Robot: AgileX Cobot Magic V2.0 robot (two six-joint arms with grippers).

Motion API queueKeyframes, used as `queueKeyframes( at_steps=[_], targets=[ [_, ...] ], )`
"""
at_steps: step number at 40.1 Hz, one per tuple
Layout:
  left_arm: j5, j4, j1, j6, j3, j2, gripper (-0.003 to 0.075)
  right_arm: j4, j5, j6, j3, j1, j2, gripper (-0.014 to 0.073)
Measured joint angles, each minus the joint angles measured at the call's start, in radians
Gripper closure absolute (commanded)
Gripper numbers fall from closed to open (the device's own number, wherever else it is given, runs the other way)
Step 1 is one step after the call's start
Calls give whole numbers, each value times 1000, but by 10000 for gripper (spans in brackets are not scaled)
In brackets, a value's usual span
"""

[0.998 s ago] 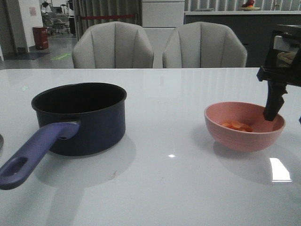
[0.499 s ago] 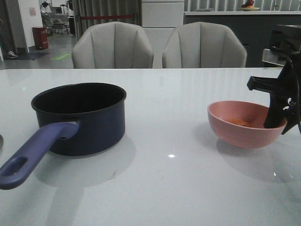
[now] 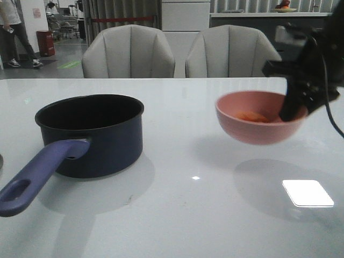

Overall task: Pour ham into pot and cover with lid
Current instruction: 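Lift the pink bowl and carry it over the pot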

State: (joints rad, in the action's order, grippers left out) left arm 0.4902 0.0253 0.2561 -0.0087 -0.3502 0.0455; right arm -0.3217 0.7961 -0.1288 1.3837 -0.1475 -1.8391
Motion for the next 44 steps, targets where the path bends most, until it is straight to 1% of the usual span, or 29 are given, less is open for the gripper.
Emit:
queueKeyframes(
  at_steps=[7, 14, 19, 22, 26, 30, 35, 40, 44],
  targets=[
    [0, 0, 0, 0, 0, 0, 168, 2, 57, -2, 166, -152, 13, 448],
    [0, 0, 0, 0, 0, 0, 168, 6, 64, -2, 284, -291, -18, 448],
    [0, 0, 0, 0, 0, 0, 168, 37, 30, 17, 354, -370, -61, 457],
    [0, 0, 0, 0, 0, 0, 168, 79, -25, 41, 367, -403, -82, 456],
    [0, 0, 0, 0, 0, 0, 168, 154, -139, 66, 371, -437, -110, 456],
    [2, 0, 0, 0, 0, 0, 168, 202, -255, 75, 371, -458, -126, 456],
    [2, 0, 0, 0, 0, 0, 168, 258, -443, 77, 357, -483, -136, 456],
    [2, 0, 0, 0, 0, 0, 168, 298, -669, 78, 302, -496, -136, 456],
    [2, 0, 0, 0, 0, 0, 168, 312, -901, 69, 218, -500, -136, 456]
  ],
)
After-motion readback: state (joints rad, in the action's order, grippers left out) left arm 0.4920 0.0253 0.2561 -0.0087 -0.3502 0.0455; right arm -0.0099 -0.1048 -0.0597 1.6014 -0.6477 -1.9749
